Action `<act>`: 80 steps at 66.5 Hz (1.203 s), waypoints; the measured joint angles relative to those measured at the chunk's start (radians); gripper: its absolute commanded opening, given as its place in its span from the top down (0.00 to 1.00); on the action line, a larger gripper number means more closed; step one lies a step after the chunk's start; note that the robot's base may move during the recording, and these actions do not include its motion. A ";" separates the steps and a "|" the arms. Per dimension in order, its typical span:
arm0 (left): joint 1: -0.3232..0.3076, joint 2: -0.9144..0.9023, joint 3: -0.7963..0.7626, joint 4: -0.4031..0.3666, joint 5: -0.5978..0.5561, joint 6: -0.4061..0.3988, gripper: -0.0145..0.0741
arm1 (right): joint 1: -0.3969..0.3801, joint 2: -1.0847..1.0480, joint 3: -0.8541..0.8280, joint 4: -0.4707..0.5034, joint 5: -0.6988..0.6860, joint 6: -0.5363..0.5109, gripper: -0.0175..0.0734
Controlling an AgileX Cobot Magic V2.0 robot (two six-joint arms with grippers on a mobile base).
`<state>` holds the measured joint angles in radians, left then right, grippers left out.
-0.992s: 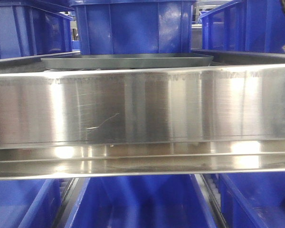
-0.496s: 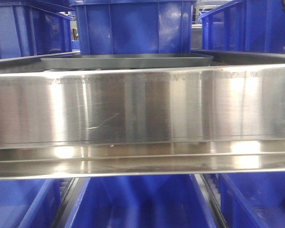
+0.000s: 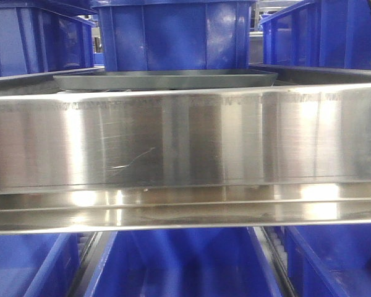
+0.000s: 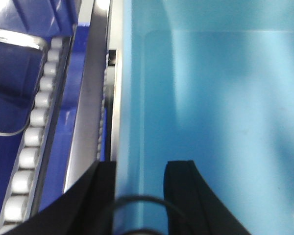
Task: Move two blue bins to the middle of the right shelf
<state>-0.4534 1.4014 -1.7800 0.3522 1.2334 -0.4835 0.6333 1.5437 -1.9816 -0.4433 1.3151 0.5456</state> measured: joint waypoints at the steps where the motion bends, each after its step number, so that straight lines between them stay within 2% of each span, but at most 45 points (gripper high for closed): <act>1: 0.000 0.000 0.000 0.000 -0.003 0.000 0.96 | 0.000 0.000 0.000 -0.002 0.000 0.000 0.99; 80: 0.000 0.000 0.000 0.002 -0.023 0.002 0.96 | 0.000 0.000 -0.001 -0.007 0.000 0.000 0.99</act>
<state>-0.4534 1.4014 -1.7800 0.3540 1.2106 -0.4819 0.6333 1.5437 -1.9830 -0.4501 1.3151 0.5456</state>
